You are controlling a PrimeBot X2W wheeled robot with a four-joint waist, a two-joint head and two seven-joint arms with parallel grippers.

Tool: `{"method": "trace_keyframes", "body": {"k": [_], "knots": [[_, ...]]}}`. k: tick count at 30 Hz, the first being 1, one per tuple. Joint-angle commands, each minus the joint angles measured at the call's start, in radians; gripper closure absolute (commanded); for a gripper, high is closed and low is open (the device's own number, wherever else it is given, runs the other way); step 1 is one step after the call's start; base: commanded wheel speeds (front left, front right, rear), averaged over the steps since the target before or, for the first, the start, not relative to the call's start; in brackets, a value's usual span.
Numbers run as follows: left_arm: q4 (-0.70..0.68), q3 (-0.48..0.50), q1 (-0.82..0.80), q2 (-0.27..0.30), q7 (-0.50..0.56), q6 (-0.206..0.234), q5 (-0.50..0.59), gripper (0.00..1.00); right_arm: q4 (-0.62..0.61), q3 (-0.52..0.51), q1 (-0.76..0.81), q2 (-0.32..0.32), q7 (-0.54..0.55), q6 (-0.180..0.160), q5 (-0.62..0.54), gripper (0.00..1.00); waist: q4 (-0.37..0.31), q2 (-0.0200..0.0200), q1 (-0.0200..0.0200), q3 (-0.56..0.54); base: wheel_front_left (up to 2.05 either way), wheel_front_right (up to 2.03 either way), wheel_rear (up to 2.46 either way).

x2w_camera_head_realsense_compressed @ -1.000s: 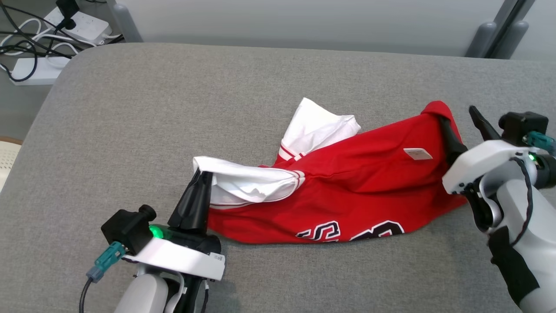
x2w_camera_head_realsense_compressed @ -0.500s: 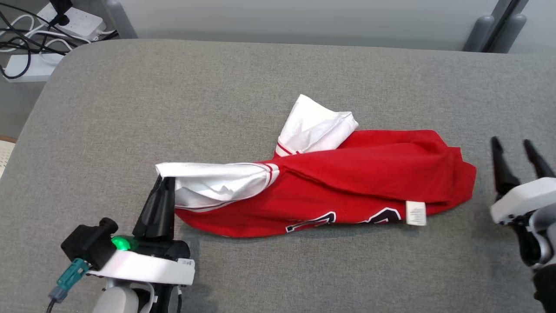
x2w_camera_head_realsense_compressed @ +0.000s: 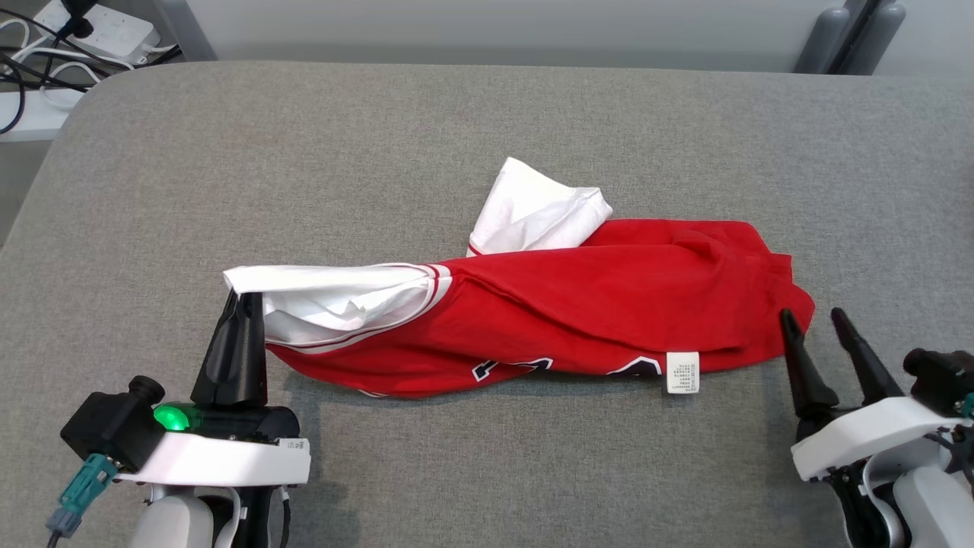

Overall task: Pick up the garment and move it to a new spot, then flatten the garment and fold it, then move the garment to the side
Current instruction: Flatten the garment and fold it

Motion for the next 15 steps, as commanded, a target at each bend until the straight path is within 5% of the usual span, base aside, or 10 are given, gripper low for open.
{"method": "trace_keyframes", "body": {"k": [1,10,15], "knots": [[-0.031,0.039,-0.026,0.011,-0.009,0.005,0.013,1.0,-0.029,0.036,0.013,-0.024,-0.013,0.0,0.017,0.0,-0.002,0.0,-0.0001,0.0,0.0,0.0,0.0],[-0.029,0.044,-0.023,0.005,-0.009,-0.001,0.031,1.0,0.033,0.177,0.006,-0.021,-0.013,0.0,0.103,0.0,0.01,0.0,-0.0001,-0.011,0.0,0.0,0.0],[-0.036,0.037,-0.019,0.002,-0.009,-0.002,0.034,1.0,0.093,0.215,-0.02,-0.02,-0.013,0.0,0.141,0.2,0.019,0.0,-0.0001,-0.014,0.0,0.0,0.0]]}}
